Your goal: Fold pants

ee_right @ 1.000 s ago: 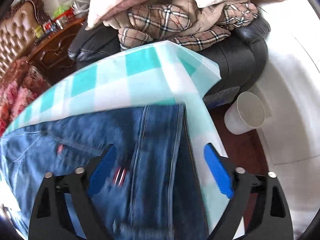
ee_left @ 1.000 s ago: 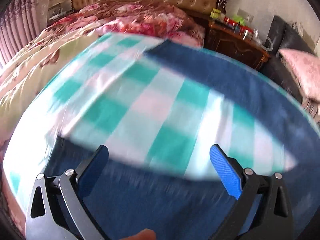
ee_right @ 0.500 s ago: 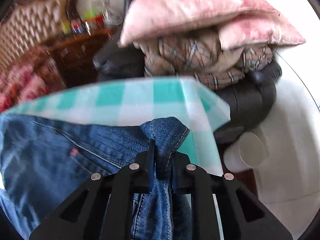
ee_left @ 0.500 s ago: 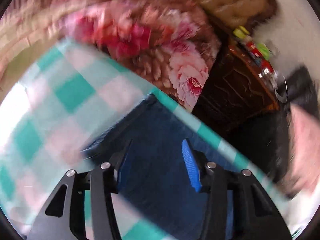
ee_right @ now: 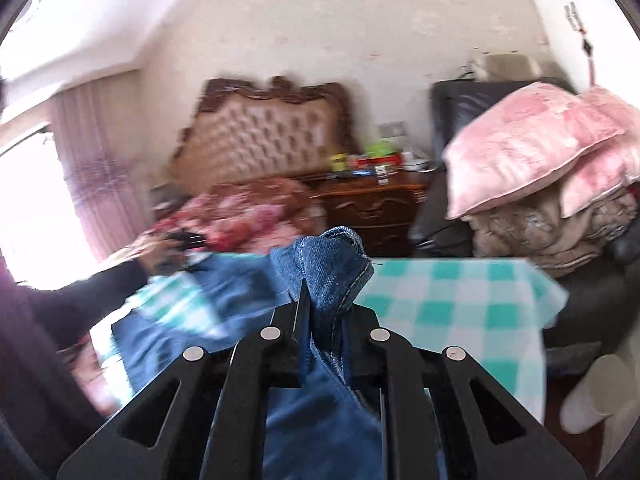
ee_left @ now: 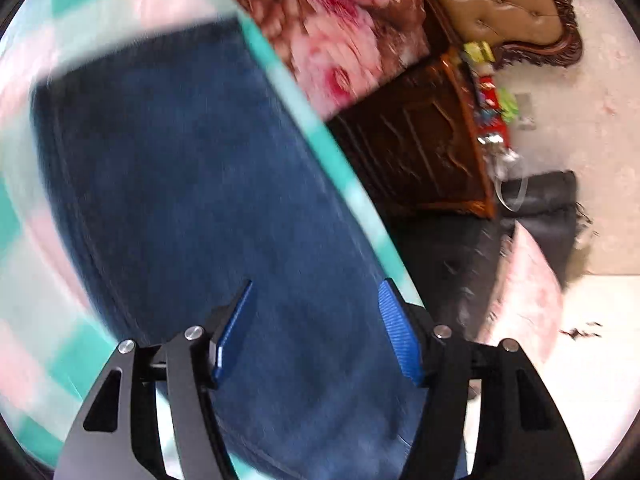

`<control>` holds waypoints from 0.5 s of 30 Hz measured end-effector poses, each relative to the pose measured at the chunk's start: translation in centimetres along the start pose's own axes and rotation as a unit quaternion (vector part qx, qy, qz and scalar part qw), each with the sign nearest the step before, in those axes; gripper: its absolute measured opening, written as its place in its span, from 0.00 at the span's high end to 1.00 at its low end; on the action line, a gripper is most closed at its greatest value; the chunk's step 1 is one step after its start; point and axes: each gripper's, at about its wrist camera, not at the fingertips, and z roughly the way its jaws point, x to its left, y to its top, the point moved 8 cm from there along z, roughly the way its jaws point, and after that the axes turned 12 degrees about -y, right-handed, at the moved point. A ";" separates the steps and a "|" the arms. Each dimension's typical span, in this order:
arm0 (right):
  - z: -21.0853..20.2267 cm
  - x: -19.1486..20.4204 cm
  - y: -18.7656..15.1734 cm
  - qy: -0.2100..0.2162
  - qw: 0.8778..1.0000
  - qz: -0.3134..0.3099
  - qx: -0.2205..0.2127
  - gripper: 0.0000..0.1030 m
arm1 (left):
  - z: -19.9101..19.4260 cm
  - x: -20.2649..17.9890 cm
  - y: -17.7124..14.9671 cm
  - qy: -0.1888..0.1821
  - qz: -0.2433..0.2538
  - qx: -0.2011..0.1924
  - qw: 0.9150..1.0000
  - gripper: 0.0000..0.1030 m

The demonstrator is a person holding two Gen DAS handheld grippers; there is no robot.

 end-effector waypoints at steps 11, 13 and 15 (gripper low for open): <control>-8.4 3.8 -6.2 0.050 0.998 0.005 0.034 0.86 | 0.3 0.6 -8.4 -0.100 -0.033 0.023 0.994 0.38; -9.0 3.9 -6.5 0.050 0.998 0.010 0.033 0.86 | 0.8 1.4 -8.7 -0.071 -0.028 0.019 0.997 0.68; -9.1 3.3 -6.6 0.046 0.998 0.019 0.034 0.86 | 0.3 1.8 -8.3 -0.054 -0.023 0.009 0.998 0.95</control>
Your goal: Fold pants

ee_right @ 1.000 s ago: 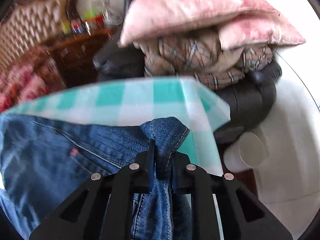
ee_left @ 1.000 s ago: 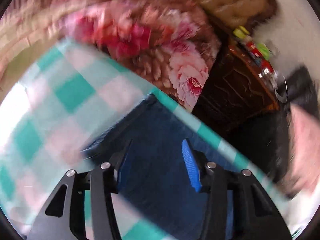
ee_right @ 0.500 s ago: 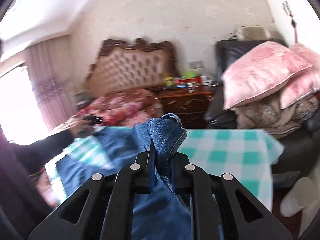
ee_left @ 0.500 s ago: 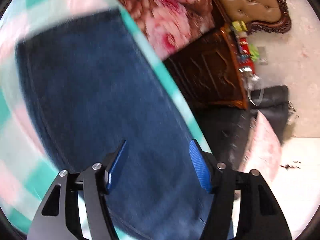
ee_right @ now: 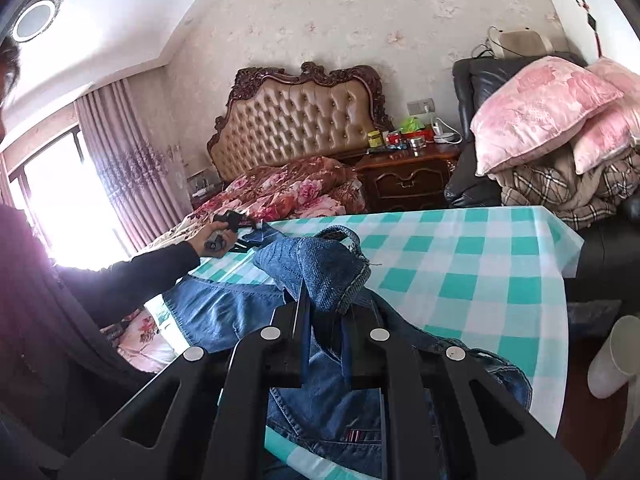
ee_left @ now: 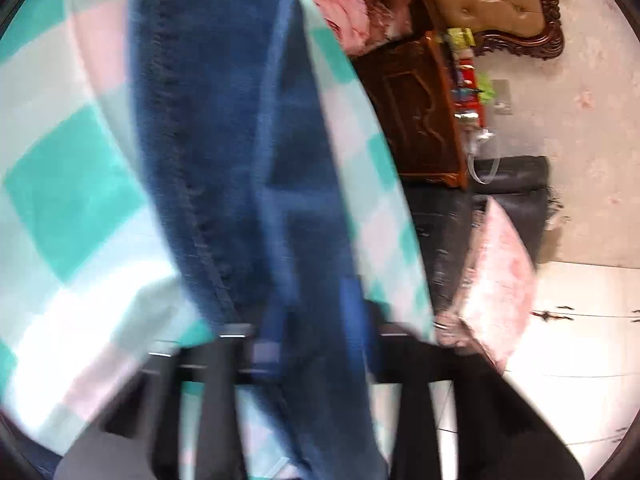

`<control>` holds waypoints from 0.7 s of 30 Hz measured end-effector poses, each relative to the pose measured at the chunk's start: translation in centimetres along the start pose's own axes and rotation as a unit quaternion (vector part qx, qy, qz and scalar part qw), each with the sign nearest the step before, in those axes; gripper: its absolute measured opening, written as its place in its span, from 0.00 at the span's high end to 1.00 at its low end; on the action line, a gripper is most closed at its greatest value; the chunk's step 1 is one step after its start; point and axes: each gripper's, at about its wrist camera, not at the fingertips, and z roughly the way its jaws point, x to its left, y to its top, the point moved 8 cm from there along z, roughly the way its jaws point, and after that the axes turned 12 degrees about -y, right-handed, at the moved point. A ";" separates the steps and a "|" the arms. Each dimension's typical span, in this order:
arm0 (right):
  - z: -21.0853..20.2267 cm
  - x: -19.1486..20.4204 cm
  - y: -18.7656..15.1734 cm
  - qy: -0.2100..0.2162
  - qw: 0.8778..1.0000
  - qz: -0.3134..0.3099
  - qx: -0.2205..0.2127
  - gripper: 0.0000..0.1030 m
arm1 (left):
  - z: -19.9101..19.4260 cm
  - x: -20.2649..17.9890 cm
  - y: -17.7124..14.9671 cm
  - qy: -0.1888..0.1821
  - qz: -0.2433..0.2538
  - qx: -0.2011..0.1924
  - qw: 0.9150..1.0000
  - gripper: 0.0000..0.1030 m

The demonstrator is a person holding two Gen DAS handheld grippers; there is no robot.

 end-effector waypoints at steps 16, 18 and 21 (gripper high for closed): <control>3.3 -15.2 -10.3 -0.149 0.930 0.288 0.172 0.55 | -23.6 7.0 -17.8 -0.008 0.089 -0.113 0.990 0.99; 2.9 -16.2 -12.6 -0.135 0.903 0.371 0.171 0.39 | -23.5 11.2 -19.3 -0.002 0.062 -0.100 0.993 0.99; 1.7 -15.7 -14.6 -0.144 0.883 0.417 0.161 0.36 | -23.3 14.7 -20.2 -0.019 0.035 -0.097 0.995 0.99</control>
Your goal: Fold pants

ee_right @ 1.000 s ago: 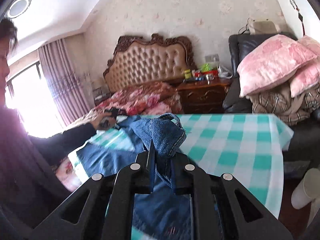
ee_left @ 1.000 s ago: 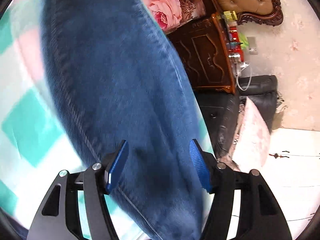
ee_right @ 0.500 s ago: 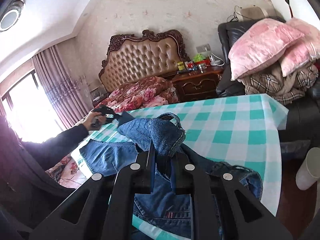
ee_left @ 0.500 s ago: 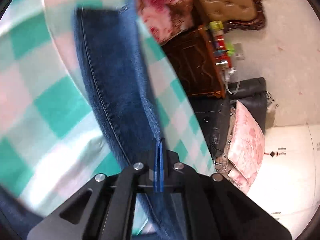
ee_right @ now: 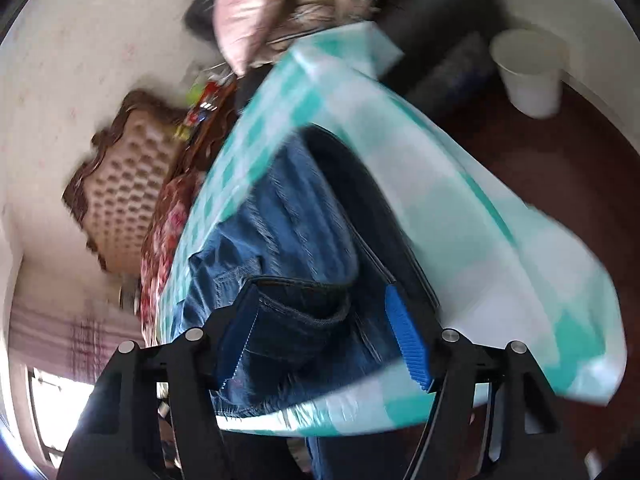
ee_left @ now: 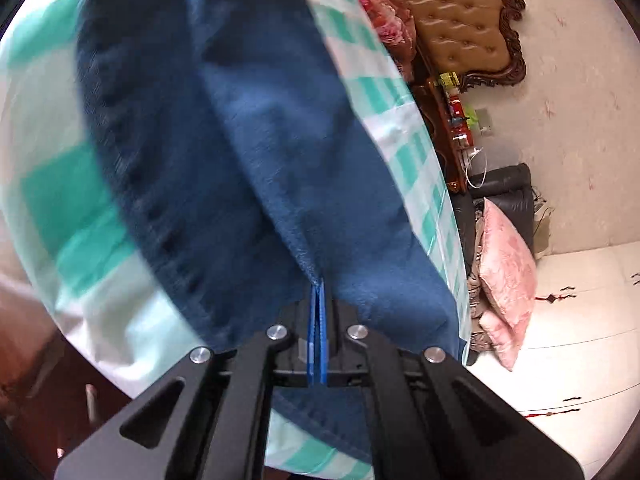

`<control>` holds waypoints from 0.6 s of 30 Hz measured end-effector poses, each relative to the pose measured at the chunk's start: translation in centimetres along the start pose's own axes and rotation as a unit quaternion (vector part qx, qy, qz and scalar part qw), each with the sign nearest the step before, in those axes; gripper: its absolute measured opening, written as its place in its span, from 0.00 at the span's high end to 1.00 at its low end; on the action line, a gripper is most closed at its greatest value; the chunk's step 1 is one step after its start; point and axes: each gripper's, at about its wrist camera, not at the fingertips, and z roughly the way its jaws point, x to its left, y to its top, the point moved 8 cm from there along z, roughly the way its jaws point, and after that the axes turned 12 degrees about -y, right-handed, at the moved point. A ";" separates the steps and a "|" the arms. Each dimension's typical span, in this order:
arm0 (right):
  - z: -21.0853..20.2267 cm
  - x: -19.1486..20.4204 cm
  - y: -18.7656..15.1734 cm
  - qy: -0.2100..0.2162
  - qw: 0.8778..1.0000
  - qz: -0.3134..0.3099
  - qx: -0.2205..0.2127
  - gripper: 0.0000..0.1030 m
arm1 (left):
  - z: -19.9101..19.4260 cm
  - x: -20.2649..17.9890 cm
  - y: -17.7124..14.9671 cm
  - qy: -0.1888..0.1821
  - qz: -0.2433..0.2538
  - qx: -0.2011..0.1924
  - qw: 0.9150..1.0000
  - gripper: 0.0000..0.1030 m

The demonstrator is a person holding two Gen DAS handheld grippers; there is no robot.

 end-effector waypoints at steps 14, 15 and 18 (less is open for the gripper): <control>1.9 0.5 -4.3 -0.036 0.998 0.042 -0.002 0.34 | 0.3 0.7 0.1 -0.029 0.001 0.001 1.000 0.99; 1.8 0.7 -4.2 -0.047 0.998 0.038 -0.008 0.52 | 0.7 0.6 0.3 -0.026 0.004 0.004 1.000 0.99; 1.5 0.8 -3.7 -0.091 0.995 0.039 -0.007 0.84 | 1.4 -0.4 1.1 -0.022 0.012 0.016 1.000 0.99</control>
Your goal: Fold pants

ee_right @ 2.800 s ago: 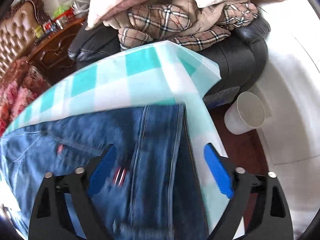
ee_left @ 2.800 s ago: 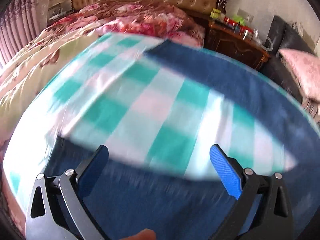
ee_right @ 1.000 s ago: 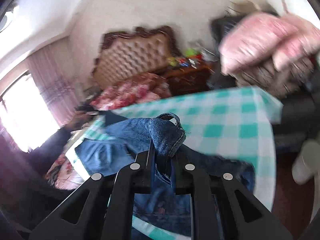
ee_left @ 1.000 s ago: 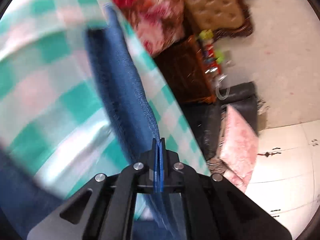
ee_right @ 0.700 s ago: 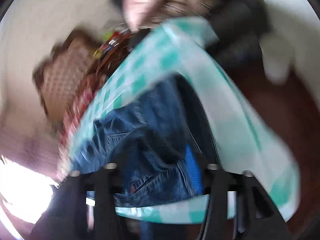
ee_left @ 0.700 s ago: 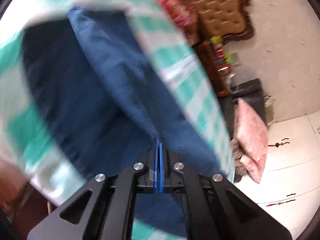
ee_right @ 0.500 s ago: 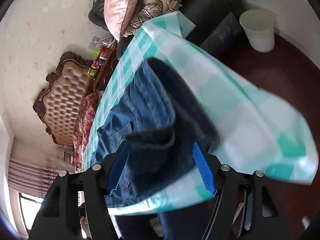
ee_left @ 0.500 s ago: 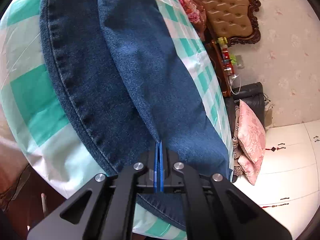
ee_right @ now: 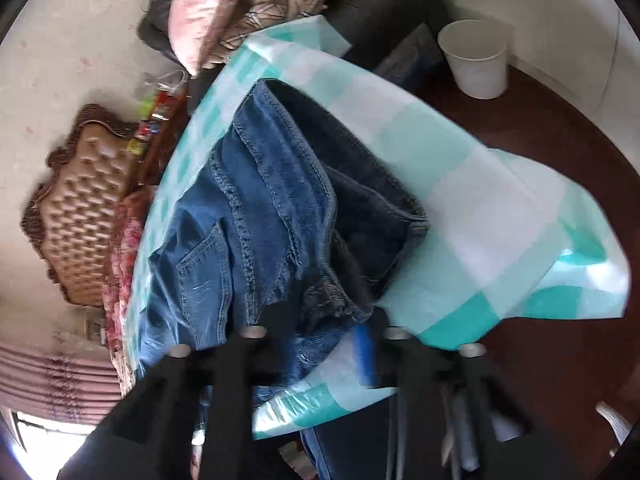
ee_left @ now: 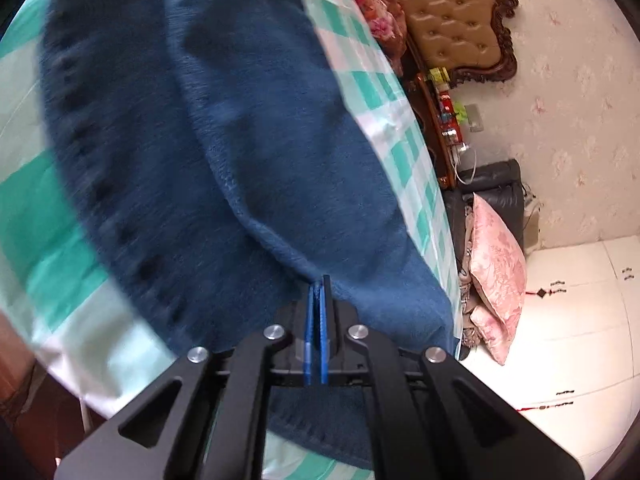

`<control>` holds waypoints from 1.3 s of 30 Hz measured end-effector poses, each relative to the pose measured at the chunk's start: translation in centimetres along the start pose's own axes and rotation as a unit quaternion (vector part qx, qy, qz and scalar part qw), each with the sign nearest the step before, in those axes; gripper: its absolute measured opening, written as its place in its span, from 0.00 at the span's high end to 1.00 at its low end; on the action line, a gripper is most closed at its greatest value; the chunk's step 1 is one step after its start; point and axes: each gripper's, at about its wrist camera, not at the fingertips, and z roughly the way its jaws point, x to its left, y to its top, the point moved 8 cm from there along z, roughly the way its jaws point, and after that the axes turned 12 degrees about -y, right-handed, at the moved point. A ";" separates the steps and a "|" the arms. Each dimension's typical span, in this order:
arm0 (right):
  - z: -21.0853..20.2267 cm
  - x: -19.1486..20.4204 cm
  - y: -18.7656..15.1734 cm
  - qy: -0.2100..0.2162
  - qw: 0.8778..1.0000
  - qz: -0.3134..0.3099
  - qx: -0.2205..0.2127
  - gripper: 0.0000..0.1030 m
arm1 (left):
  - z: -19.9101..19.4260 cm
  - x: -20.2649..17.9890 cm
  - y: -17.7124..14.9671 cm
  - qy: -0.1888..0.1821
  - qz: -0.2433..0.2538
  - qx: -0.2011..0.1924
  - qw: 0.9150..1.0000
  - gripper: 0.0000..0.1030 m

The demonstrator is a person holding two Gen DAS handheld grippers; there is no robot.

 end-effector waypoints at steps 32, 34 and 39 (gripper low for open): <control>-7.5 7.2 9.0 0.038 0.996 -0.057 -0.059 0.91 | -6.0 -9.2 0.2 -0.022 0.052 -0.008 0.998 1.00; -3.5 2.9 7.2 -0.019 0.999 -0.044 -0.015 0.91 | -6.1 -5.7 -2.7 -0.001 0.040 0.011 0.999 1.00; 0.9 -1.2 4.2 -0.069 0.996 -0.052 0.009 0.92 | -4.5 1.4 -6.0 0.033 -0.011 0.027 0.999 1.00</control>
